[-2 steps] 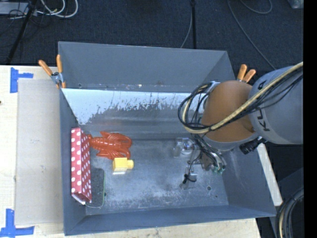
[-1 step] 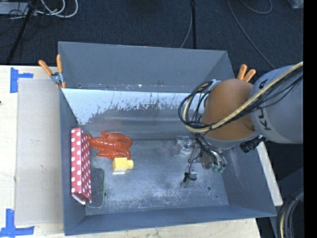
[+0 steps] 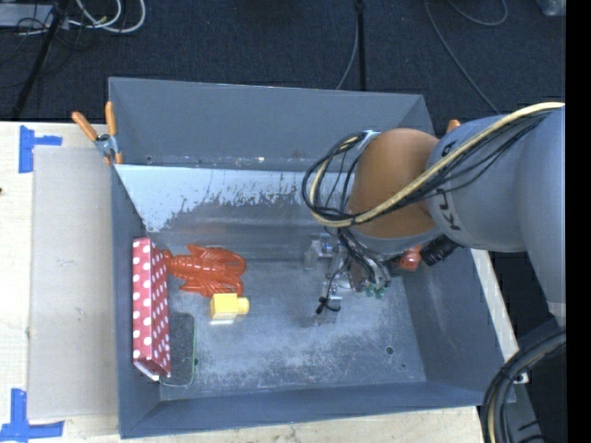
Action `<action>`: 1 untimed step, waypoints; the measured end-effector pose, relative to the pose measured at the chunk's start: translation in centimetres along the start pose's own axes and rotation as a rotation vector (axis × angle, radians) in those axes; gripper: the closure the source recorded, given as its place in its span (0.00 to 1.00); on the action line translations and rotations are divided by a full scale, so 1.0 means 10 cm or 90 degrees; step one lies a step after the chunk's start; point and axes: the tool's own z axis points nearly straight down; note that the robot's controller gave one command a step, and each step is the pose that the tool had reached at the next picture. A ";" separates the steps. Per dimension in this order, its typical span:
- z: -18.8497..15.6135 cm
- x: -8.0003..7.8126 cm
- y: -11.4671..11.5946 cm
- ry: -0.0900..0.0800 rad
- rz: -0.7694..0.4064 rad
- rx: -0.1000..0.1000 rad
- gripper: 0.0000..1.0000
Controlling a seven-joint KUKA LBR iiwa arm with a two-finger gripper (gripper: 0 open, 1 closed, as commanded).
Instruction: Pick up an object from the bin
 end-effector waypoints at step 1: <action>-0.13 -0.23 -0.13 0.010 -0.021 -0.001 0.00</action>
Offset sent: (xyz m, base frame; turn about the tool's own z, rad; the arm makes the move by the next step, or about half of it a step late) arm 0.0356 -0.0364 0.0497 0.1590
